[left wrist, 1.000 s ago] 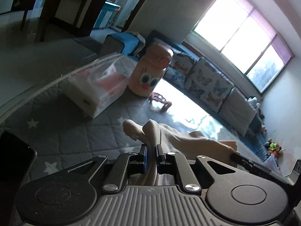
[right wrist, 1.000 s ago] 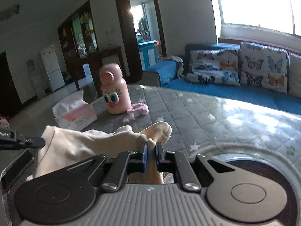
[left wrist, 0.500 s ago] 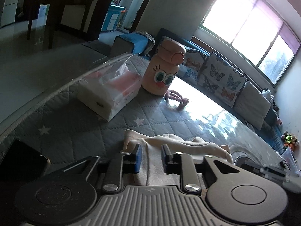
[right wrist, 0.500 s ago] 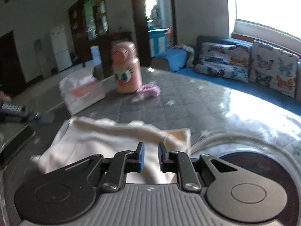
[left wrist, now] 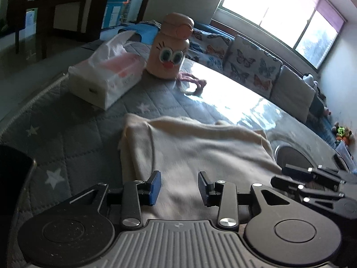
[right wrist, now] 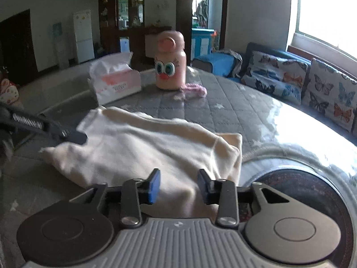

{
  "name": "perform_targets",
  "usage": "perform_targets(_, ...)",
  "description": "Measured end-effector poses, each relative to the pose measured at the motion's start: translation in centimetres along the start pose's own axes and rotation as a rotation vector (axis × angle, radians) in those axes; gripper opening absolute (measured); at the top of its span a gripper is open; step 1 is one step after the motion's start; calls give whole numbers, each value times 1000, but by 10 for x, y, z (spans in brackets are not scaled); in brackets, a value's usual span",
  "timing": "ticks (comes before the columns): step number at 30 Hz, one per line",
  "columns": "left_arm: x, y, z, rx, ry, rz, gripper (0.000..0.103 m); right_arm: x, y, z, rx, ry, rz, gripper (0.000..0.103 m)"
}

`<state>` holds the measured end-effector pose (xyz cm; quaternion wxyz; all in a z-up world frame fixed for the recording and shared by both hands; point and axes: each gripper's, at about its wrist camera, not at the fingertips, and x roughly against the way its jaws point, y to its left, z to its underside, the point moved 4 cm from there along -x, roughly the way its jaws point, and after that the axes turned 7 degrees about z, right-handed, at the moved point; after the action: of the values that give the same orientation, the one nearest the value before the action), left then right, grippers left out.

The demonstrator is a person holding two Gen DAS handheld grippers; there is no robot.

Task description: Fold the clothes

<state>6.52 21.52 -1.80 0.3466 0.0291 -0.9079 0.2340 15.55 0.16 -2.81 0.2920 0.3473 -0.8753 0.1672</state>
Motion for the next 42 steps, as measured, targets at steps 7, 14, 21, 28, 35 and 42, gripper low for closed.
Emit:
perform_targets(7,3,-2,10,-28,0,-8,46,-10,13,4,-6,24,-30,43)
perform_targets(14,4,-3,11,-32,-1,-2,53,-10,20,5,4,17,-27,55)
perform_targets(21,11,-6,16,-57,-16,-25,74,0,20,9,-8,8,-24,64)
perform_targets(28,17,-8,25,-64,-26,-44,87,12,21,15,-12,11,-18,83)
perform_targets(35,24,-14,32,-105,-45,-83,98,23,19,27,-33,16,-12,88)
perform_targets(42,27,-21,42,-127,-48,-88,103,29,16,41,-62,27,-11,98)
